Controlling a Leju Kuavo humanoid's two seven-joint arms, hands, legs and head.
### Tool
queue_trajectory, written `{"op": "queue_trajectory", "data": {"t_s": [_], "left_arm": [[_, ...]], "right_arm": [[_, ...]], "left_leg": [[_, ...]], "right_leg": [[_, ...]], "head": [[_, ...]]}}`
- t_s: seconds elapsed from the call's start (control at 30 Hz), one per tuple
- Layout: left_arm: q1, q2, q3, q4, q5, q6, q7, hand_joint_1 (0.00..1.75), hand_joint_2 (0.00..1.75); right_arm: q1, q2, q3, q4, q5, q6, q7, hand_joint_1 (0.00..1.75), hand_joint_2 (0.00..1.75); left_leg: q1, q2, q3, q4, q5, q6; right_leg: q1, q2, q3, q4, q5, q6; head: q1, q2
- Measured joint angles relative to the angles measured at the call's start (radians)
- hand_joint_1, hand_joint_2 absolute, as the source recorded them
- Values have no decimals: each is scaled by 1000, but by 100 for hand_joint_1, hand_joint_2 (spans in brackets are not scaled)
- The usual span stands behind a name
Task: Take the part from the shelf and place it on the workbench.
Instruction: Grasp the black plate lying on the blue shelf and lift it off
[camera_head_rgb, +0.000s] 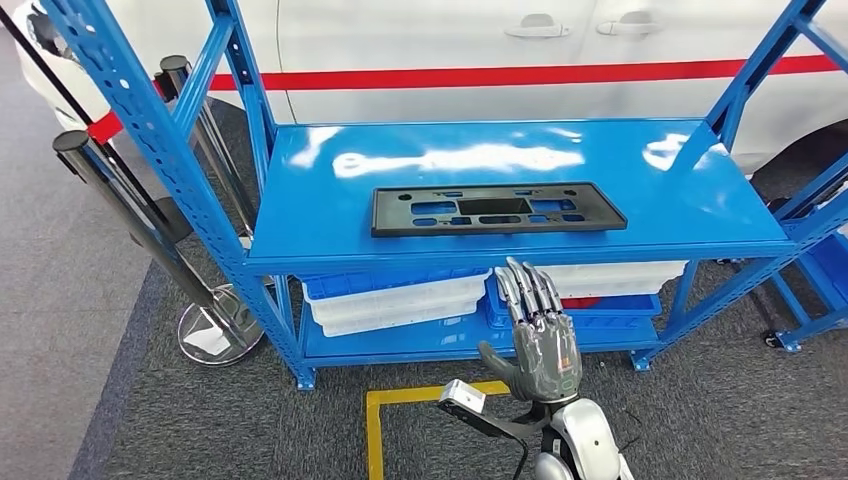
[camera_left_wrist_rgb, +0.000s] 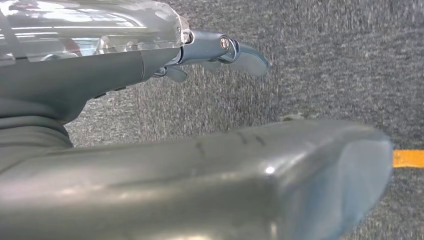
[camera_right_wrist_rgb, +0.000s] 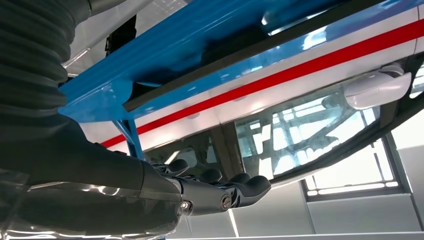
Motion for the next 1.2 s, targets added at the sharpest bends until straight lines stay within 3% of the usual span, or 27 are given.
{"op": "queue_trajectory", "data": {"t_s": [0.07,0.13,0.2,0.27,0.33,0.37,0.4,0.47,0.53,0.57,0.7,0.77,0.83,0.87,0.9,0.93,1.0,1.03,1.1,1.13,1.2], "left_arm": [[-1,-3,1,1,2,1,1,0,0],[-1,-4,2,1,5,-1,0,0,0],[-1,-4,2,1,5,-5,-2,0,0],[-1,-4,3,1,4,-6,-3,0,0],[1,-3,4,1,3,-8,-3,0,0],[3,-2,4,1,2,-10,-4,0,0],[4,-1,5,1,1,-12,-5,0,0],[5,1,6,1,-1,-16,-8,0,0],[4,3,6,1,-4,-20,-9,0,0],[3,3,6,1,-6,-22,-8,0,0],[4,4,6,1,-14,-25,-1,0,0],[3,4,6,1,-16,-26,0,0,0],[3,4,6,1,-17,-26,1,0,0],[3,4,6,1,-17,-26,2,0,0],[4,5,7,1,-18,-26,3,0,0],[5,5,7,1,-19,-26,5,0,0],[5,5,7,1,-23,-27,8,0,0],[5,4,7,2,-26,-27,9,0,0],[5,4,6,2,-34,-29,13,0,0],[5,5,6,2,-39,-30,15,0,0],[5,8,4,2,-50,-32,18,0,0]], "right_arm": [[-4,1,-1,0,0,2,0,0,175],[-8,2,-1,1,1,3,0,0,175],[-11,5,-2,4,1,5,0,0,175],[-16,10,-2,8,1,6,0,0,175],[-17,11,-2,15,1,10,0,0,175],[-17,11,-2,19,2,12,0,0,175],[-18,12,-2,23,3,15,1,0,175],[-22,15,-2,33,7,20,5,0,175],[-30,19,-2,42,12,25,13,0,175],[-35,21,-3,46,14,27,16,0,175],[-51,27,-9,62,16,33,26,0,175],[-57,28,-15,68,17,33,28,0,175],[-59,29,-22,75,18,34,29,0,175],[-59,29,-26,80,18,36,30,0,175],[-58,29,-30,85,18,37,31,0,175],[-59,29,-36,91,18,38,31,0,175],[-61,30,-50,101,17,39,32,0,175],[-63,30,-58,107,16,39,33,0,175],[-66,30,-72,115,14,39,34,0,175],[-66,30,-79,119,13,38,35,0,175],[-65,31,-93,123,13,36,36,0,175]], "left_leg": [[1,1,-2,-2,1,-3],[1,3,0,-8,1,-12],[0,4,-3,6,-11,-23],[3,5,-42,92,-58,-32],[10,6,-108,217,-110,-43],[14,6,-129,252,-114,-48],[18,6,-132,251,-99,-54],[25,10,-84,140,-28,-61],[26,13,-28,26,11,-54],[24,13,-16,1,12,-46],[22,6,-3,-10,2,-12],[24,5,9,-12,-1,-3],[23,4,15,-12,-8,2],[22,3,20,-12,-12,3],[21,2,26,-12,-18,3],[21,0,34,-12,-24,2],[20,-4,54,-13,-39,-3],[19,-5,62,-14,-46,-6],[18,-8,71,-14,-53,-16],[16,-8,75,-12,-52,-22],[15,-6,74,8,-51,-32]], "right_leg": [[12,-3,30,-68,16,-17],[14,-5,34,-82,18,-22],[6,-7,47,-106,26,-21],[0,-10,59,-121,32,-19],[-2,-12,61,-120,30,-19],[-3,-12,62,-118,28,-18],[-5,-12,63,-115,24,-15],[-11,-11,68,-106,12,-5],[-10,-11,70,-94,-1,9],[-9,-11,70,-92,-6,16],[-13,-8,68,-62,-12,40],[-16,-6,24,21,-49,50],[-17,-6,-56,145,-96,55],[-17,-6,-90,185,-104,55],[-17,-5,-110,195,-95,54],[-16,-5,-111,166,-66,50],[-12,-3,-73,35,26,36],[-8,-1,-54,-23,54,28],[1,5,-36,-77,74,13],[2,6,-33,-79,69,9],[-3,6,-15,-94,78,1]], "head": [[0,0],[0,0],[0,0],[0,0],[0,0],[0,0],[0,0],[0,0],[0,0],[0,0],[0,0],[0,0],[0,0],[0,0],[0,0],[0,0],[0,0],[0,0],[1,0],[2,0],[2,0]]}}
